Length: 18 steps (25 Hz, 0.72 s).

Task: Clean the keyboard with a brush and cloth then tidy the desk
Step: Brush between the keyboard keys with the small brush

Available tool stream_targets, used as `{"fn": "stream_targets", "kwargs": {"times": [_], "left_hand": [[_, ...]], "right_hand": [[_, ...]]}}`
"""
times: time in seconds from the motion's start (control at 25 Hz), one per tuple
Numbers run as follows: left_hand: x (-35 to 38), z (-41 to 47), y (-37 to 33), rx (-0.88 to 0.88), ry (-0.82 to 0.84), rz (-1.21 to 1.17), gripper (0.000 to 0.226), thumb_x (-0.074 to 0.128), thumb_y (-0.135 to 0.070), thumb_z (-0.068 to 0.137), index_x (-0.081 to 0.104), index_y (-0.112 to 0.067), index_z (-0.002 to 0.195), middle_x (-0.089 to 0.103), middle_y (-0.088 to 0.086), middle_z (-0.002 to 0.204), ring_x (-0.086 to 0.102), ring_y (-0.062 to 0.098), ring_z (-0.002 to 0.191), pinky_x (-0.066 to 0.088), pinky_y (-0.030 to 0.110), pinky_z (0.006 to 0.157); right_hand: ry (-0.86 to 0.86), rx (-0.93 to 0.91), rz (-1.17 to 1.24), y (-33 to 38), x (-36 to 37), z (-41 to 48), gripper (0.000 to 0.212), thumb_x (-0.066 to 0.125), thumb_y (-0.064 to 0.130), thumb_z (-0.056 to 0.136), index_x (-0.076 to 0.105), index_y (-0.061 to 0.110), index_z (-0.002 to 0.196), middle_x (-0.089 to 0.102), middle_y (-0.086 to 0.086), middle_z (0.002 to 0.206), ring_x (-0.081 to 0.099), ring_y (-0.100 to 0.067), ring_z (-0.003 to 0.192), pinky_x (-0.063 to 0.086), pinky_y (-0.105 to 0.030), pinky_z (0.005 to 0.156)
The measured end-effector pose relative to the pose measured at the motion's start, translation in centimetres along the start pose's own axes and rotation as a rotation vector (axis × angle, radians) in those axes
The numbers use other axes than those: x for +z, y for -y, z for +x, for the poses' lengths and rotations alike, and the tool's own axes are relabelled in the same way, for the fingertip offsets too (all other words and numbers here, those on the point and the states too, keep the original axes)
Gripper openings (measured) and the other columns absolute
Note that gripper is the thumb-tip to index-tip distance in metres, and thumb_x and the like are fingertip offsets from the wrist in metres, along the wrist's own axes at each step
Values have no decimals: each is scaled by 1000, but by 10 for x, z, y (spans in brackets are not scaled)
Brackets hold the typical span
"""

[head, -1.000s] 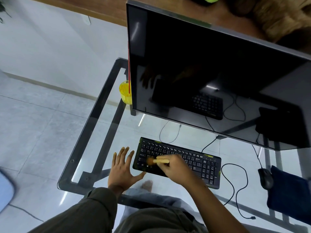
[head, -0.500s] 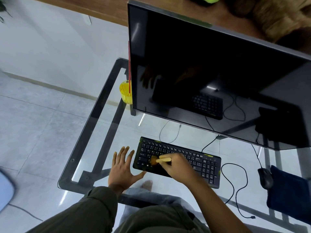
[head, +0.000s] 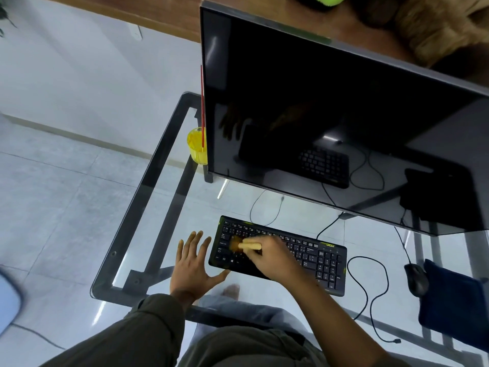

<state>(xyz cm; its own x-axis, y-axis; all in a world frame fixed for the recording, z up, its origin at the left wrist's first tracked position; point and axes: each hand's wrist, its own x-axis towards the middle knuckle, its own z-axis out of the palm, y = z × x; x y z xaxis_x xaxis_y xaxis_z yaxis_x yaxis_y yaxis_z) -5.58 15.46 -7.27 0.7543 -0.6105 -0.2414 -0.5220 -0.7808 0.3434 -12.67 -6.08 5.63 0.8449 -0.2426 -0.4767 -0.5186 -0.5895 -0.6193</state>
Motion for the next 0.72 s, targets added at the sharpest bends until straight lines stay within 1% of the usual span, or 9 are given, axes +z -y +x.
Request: {"fn": "stream_targets", "kwargs": {"times": [0.08, 0.2, 0.32, 0.44, 0.48, 0.56, 0.6, 0.68, 0.72], "left_hand": [[0, 0, -1, -2, 0, -6, 104, 40, -92, 74, 36, -23, 151, 24, 6, 164, 9, 23, 154, 1, 49, 125], [1, -1, -1, 13, -2, -8, 103, 41, -91, 74, 37, -22, 150, 25, 7, 163, 10, 24, 154, 4, 50, 124], [-2, -2, 6, 5, -2, -12, 103, 41, -91, 74, 37, -22, 150, 25, 7, 163, 11, 25, 154, 6, 52, 124], [-1, -4, 7, 9, -3, -6, 103, 42, -91, 74, 39, -21, 149, 26, 8, 163, 12, 25, 153, 8, 53, 124], [-1, -4, 6, 9, -4, -8, 103, 42, -91, 74, 39, -21, 149, 26, 8, 163, 12, 25, 153, 8, 52, 124], [0, -3, 5, 5, -12, -18, 103, 41, -91, 74, 38, -22, 149, 27, 8, 162, 13, 26, 153, 9, 53, 124], [0, -3, 5, 6, -15, -19, 102, 42, -91, 74, 39, -21, 149, 27, 8, 162, 14, 26, 153, 10, 53, 123], [0, -2, 2, 8, -18, -23, 102, 42, -91, 74, 39, -21, 149, 28, 8, 162, 15, 26, 153, 12, 54, 123], [0, -1, 2, 7, -20, -22, 102, 42, -91, 74, 39, -21, 149, 28, 8, 162, 15, 26, 153, 13, 55, 123]], "right_hand": [[109, 2, -27, -1, 0, 0, 27, 66, 36, 92, 73, 26, 117, 74, 8, 111, 64, -8, 66, 52, -22, 63], [-67, 13, 16, -3, -4, 0, 27, 66, 30, 93, 72, 24, 119, 73, 7, 117, 60, 4, 73, 45, -5, 70], [103, -10, 0, 3, -4, 4, 25, 68, 31, 92, 74, 24, 115, 74, 5, 114, 61, 4, 68, 48, -14, 66], [-69, 4, 40, 2, -3, 9, 25, 66, 30, 94, 72, 26, 117, 74, 6, 111, 58, 5, 62, 47, -12, 62], [-57, -2, 31, 3, -3, 10, 26, 66, 31, 94, 71, 27, 119, 73, 8, 112, 59, 5, 62, 47, -13, 63], [59, -19, 1, 5, -1, 13, 27, 66, 35, 93, 71, 28, 119, 72, 9, 112, 63, 0, 72, 53, -22, 69], [34, -16, 16, 6, 0, 15, 28, 66, 35, 93, 71, 28, 119, 73, 8, 113, 66, -3, 79, 56, -26, 75], [-98, -9, 49, 5, -2, 18, 29, 66, 32, 94, 70, 26, 121, 72, 7, 118, 67, -6, 88, 54, -22, 83], [-89, -20, 45, 6, -2, 20, 30, 66, 32, 94, 70, 26, 123, 71, 7, 120, 66, -5, 91, 52, -18, 83]]}}
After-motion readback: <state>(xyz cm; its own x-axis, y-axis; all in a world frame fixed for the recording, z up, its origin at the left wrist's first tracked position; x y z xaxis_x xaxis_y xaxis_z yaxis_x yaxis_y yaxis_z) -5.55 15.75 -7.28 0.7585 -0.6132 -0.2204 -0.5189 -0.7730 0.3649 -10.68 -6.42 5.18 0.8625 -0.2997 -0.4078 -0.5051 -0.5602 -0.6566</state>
